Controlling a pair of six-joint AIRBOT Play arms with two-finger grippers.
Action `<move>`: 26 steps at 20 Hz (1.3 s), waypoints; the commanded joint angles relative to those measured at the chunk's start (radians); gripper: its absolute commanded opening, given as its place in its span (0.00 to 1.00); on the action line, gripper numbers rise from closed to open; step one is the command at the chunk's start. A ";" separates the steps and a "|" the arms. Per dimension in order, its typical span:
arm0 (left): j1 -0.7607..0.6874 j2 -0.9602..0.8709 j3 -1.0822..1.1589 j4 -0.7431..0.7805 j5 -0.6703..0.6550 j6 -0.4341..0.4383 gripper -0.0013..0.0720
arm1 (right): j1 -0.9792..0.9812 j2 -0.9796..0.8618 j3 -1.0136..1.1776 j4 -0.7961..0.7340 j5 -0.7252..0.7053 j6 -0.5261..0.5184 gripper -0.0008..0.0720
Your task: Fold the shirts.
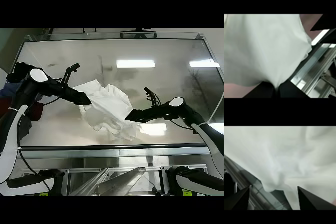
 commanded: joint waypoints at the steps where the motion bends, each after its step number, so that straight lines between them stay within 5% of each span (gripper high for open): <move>1: -0.040 0.013 -0.030 0.002 0.049 0.009 0.04 | -0.004 0.015 -0.005 -0.001 0.093 0.074 0.89; 4: -0.043 0.013 -0.072 0.003 0.082 0.035 0.04 | 0.069 0.015 -0.042 0.000 0.129 0.119 0.88; 5: -0.033 0.013 -0.073 0.002 0.087 0.036 0.04 | 0.112 0.015 -0.057 -0.001 0.099 0.126 0.83; 6: -0.019 0.013 -0.073 0.001 0.096 0.036 0.04 | 0.156 0.015 -0.071 -0.001 0.046 0.128 0.66; 7: -0.001 0.013 -0.073 0.000 0.097 0.036 0.04 | 0.203 0.013 -0.080 -0.002 -0.024 0.128 0.64; 10: 0.039 0.013 -0.073 0.000 0.087 0.036 0.04 | 0.263 -0.020 -0.081 0.003 -0.206 0.143 0.64; 16: 0.080 0.013 -0.073 0.000 0.080 0.060 0.04 | 0.256 -0.081 -0.079 0.019 -0.340 0.150 0.61; 17: 0.079 0.013 -0.073 0.000 0.084 0.062 0.04 | 0.256 -0.081 -0.079 0.055 -0.371 0.127 0.47; 20: 0.071 0.013 -0.073 0.000 0.097 0.064 0.04 | 0.256 -0.090 -0.079 0.302 -0.398 -0.053 0.34; 22: 0.071 0.014 -0.072 -0.001 0.097 0.063 0.04 | 0.257 -0.099 -0.078 0.400 -0.393 -0.109 0.03; 26: 0.153 0.035 0.067 0.002 0.026 0.020 0.04 | 0.192 -0.061 -0.075 0.290 -0.222 -0.060 0.03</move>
